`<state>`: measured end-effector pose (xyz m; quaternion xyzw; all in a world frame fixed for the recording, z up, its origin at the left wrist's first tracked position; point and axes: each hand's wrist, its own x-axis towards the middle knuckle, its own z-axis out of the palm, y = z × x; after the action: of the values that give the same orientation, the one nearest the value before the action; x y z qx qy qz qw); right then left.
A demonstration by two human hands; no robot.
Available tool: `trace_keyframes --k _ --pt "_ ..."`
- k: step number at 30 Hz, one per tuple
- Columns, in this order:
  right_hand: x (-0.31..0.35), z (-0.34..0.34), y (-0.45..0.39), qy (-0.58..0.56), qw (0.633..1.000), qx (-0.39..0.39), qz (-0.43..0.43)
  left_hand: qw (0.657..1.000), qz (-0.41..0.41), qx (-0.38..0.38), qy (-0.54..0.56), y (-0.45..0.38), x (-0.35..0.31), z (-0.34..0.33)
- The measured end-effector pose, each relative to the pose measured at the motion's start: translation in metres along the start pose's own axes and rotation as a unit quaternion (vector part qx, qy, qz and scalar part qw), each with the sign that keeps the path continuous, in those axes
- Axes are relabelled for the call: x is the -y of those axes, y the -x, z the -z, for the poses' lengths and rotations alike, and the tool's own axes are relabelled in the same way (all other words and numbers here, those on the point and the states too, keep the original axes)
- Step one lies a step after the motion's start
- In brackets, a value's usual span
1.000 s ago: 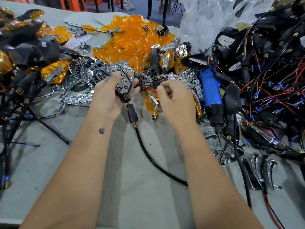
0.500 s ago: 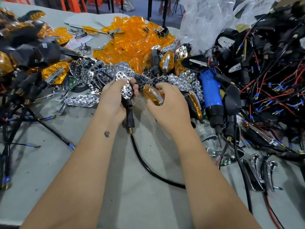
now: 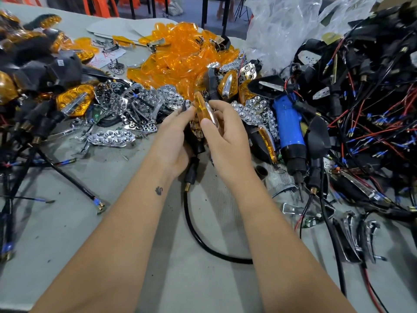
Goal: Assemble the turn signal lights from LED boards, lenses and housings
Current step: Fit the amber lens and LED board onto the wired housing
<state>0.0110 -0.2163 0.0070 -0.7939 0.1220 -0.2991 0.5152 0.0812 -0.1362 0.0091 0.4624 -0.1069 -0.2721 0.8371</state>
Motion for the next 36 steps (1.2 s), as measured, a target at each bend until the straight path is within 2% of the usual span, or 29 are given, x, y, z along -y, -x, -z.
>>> trace_keyframes --k 5,36 --pt "-0.0007 -0.0004 -0.0004 0.006 1.000 -0.002 0.021 0.999 -0.013 0.019 0.023 0.0000 -0.0019 -0.0002" --pt "0.0005 0.0027 -0.0031 -0.020 0.999 0.031 -0.022 0.998 -0.036 0.036 -0.032 -0.0046 -0.0004 0.0045"
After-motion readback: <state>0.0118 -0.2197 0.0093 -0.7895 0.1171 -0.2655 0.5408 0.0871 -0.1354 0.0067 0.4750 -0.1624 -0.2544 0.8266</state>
